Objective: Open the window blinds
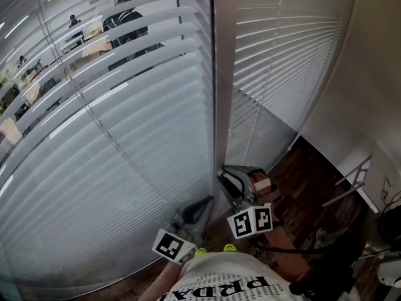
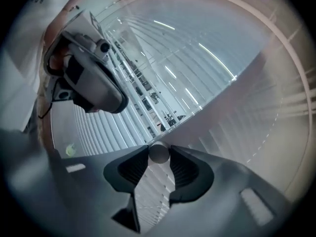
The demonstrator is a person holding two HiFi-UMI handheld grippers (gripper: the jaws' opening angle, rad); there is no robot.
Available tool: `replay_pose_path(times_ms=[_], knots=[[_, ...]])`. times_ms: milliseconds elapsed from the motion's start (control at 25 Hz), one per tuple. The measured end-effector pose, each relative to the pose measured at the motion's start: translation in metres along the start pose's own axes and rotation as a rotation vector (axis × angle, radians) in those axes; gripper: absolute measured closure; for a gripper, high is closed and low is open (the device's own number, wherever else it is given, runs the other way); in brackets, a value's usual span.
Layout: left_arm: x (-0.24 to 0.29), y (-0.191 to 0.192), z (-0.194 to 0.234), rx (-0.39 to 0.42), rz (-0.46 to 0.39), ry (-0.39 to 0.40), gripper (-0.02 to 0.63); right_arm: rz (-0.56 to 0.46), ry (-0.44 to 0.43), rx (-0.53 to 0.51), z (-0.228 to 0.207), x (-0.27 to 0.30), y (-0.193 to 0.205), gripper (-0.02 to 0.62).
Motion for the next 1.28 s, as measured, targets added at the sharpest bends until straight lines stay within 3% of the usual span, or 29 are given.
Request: replay_pose_path(times_ms=[160, 320, 760, 1000, 1280], knots=[[-0.0008, 0.0004, 0.0016, -0.003, 0.0, -0.005, 0.614, 0.022, 0.037, -0.092, 0.0016, 0.0015, -0.0001, 0.46], [-0.0017, 0.0, 0.0028, -0.004, -0.002, -0.006, 0.614, 0.009, 0.043, -0.075, 0.0021, 0.001, 0.0001, 0.462], [-0.0013, 0.0009, 0.0017, -0.012, 0.0, 0.001, 0.614, -0.021, 0.032, 0.148, -0.0007, -0.0002, 0.0026, 0.465], [-0.0014, 0.0015, 0.0005, -0.013, -0.001, -0.003, 0.614, -0.055, 0.021, 0.365, -0.0031, 0.0003, 0.0075, 0.465], [-0.002, -0.0001, 0.0003, -0.009, -0.002, 0.0, 0.614, -0.079, 0.008, 0.492, -0.0063, 0.0011, 0.0077, 0.465]])
Point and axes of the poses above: the fingertips, and each gripper's own axes: x forward along the fingers, z to its left, y out of its underside, the point moved 6 cm from there along -x, backward along the fingers, and after that the axes turned 14 degrees about -x, right-handed, at the moved point
